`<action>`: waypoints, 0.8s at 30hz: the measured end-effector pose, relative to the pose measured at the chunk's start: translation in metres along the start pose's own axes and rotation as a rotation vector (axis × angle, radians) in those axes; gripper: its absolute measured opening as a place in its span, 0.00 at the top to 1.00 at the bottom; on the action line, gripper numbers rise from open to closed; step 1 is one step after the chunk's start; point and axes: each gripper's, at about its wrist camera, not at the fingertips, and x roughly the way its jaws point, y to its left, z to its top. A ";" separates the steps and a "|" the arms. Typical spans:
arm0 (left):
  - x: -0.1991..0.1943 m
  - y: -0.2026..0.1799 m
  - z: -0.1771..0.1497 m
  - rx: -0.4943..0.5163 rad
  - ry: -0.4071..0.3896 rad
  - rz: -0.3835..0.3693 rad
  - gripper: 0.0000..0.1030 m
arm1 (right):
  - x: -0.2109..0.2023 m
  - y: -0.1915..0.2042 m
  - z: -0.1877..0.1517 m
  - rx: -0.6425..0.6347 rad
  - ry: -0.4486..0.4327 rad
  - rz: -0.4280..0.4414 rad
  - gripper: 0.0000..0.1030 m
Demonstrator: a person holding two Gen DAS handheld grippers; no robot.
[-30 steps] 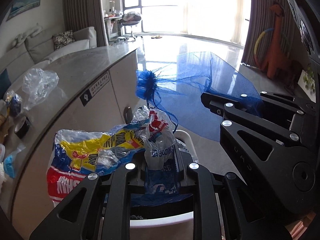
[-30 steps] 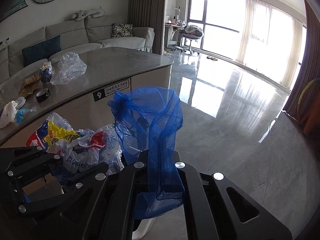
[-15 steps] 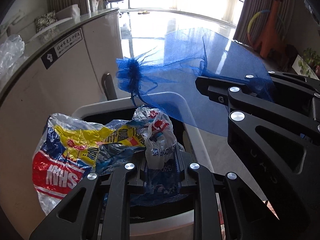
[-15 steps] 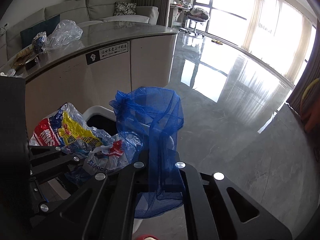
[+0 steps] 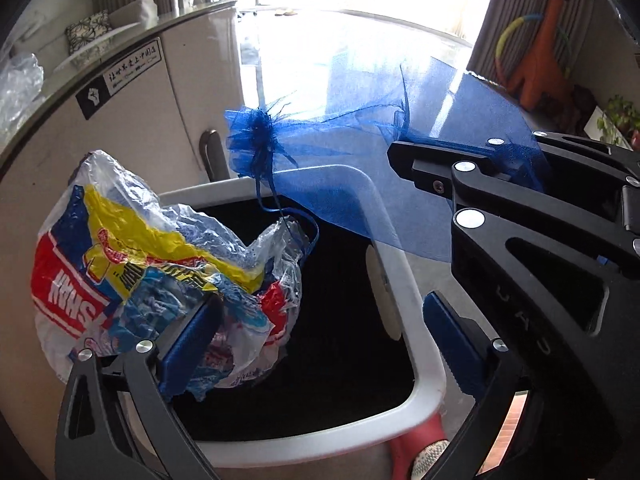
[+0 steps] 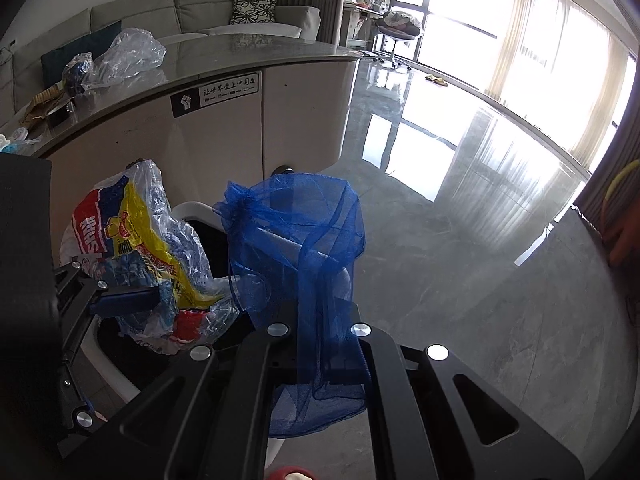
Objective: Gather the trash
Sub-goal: 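Carry the blue mesh bag and printed plastic bag over the white bin with both tools, then open both tools to drop the bags into the white bin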
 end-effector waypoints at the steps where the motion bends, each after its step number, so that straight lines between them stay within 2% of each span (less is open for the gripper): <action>1: 0.000 0.001 0.000 0.004 -0.001 0.009 0.03 | 0.000 0.000 0.000 -0.001 0.000 -0.001 0.97; 8: -0.012 0.004 -0.003 0.012 -0.039 0.041 0.03 | -0.005 -0.002 0.002 -0.001 -0.011 -0.011 0.97; 12: -0.033 0.007 -0.006 -0.003 -0.067 0.068 0.03 | -0.006 0.003 0.005 -0.006 -0.018 -0.001 0.97; 16: -0.057 0.027 0.000 -0.035 -0.081 0.108 0.03 | -0.007 0.012 0.003 -0.026 -0.018 0.013 0.97; 24: -0.074 0.045 0.000 -0.049 -0.107 0.193 0.03 | -0.005 0.022 0.011 -0.012 -0.018 0.056 0.97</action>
